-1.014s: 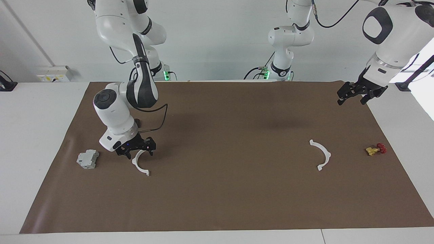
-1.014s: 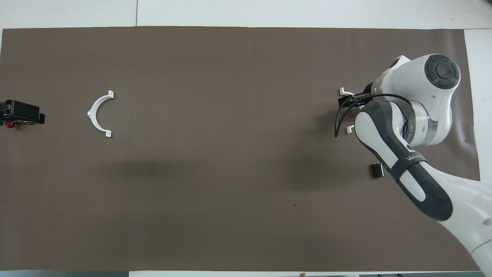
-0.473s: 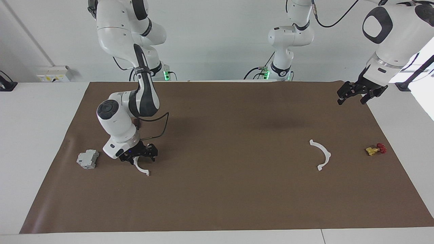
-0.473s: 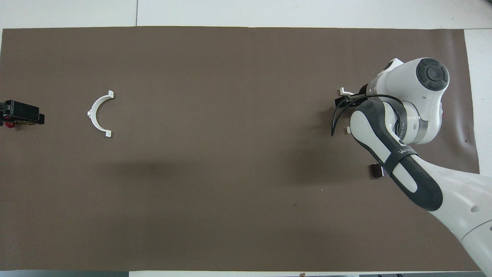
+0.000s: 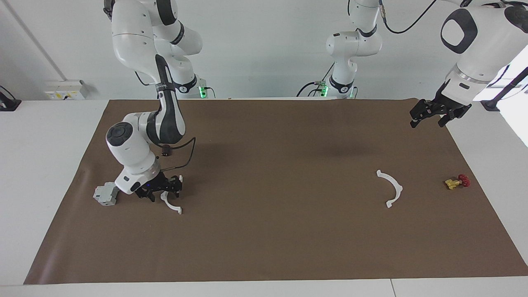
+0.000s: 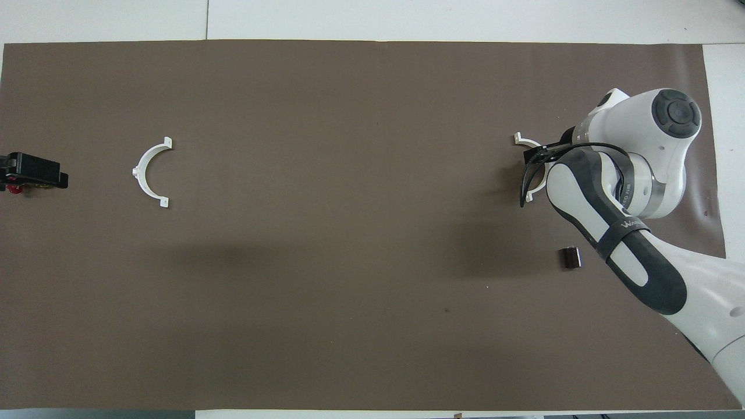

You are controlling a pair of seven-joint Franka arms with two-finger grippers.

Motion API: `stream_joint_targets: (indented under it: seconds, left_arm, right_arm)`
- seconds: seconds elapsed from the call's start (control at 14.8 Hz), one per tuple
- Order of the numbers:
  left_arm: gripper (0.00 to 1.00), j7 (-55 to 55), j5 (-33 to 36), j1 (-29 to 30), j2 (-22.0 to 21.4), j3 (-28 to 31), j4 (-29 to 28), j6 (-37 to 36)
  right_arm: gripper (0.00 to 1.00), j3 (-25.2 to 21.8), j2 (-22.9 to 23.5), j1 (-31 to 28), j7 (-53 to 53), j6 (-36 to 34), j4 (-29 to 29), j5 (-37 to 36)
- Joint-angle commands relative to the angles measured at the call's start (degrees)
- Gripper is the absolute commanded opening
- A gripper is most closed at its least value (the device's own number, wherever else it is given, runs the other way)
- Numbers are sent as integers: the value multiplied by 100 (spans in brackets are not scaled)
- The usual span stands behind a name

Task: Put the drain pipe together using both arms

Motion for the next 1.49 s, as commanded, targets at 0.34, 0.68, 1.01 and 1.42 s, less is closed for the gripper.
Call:
stream_joint_targets:
  seconds: [0.34, 0.68, 1.01, 1.42]
  left_arm:
    - [100, 90, -2, 32, -158, -20, -171, 76]
    - [100, 125, -2, 32, -167, -12, -206, 180]
    - [100, 116, -2, 32, -149, -20, -723, 1058]
    - [100, 98, -2, 14, 754, -20, -1260, 2666]
  right_arm:
    - [9, 46, 67, -64, -387, 218, -78, 98]
    - [0, 46, 128, 479, 453, -561, 684, 81]
    - [0, 46, 357, 1884, 2466, -1234, 1601, -25]
    - [0, 46, 551, 2548, 3157, -530, 1259, -602]
